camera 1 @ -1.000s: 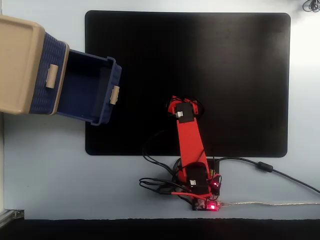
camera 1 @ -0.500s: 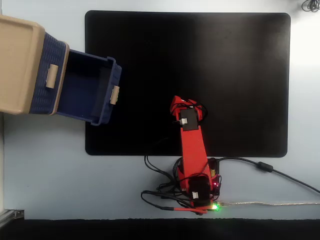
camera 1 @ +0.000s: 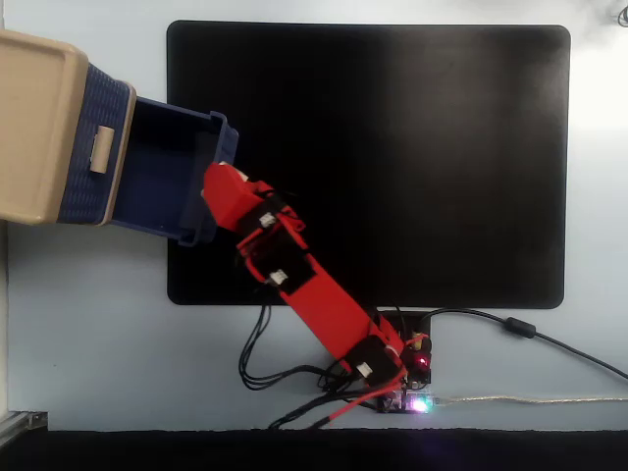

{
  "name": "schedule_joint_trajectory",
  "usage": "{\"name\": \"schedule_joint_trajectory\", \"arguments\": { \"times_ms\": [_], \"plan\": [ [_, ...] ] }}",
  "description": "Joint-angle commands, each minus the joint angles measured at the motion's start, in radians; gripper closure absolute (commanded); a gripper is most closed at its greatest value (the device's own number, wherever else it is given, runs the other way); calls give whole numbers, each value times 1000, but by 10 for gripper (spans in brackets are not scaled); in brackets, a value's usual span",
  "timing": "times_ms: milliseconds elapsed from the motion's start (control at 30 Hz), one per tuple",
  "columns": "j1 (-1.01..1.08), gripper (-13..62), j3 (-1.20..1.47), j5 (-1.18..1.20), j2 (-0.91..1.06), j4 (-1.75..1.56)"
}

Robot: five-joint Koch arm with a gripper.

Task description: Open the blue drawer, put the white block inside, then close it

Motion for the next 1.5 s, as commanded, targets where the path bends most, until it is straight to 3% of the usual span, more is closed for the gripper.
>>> {"name": "schedule_joint_trajectory", "arguments": {
  "times_ms": [0, 233, 267, 367, 400, 433, 600, 767, 900, 1133, 1467],
  "plan": [
    [-31, 576, -183, 118, -133, 15],
    [-92, 560, -549, 132, -393, 61],
    [-92, 507, -560, 132, -403, 61],
    [-92, 225, -571, 126, -430, 44],
    [-92, 163, -578, 123, -431, 35],
    [-91, 153, -584, 123, -430, 31],
    [-78, 153, -584, 77, -319, 190],
    [25, 154, -581, -331, -199, 603],
    [143, 155, -543, -565, -206, 667],
    [91, 154, -485, -538, -357, 629],
    [-107, 153, -489, -302, -469, 402]
  ]
}}
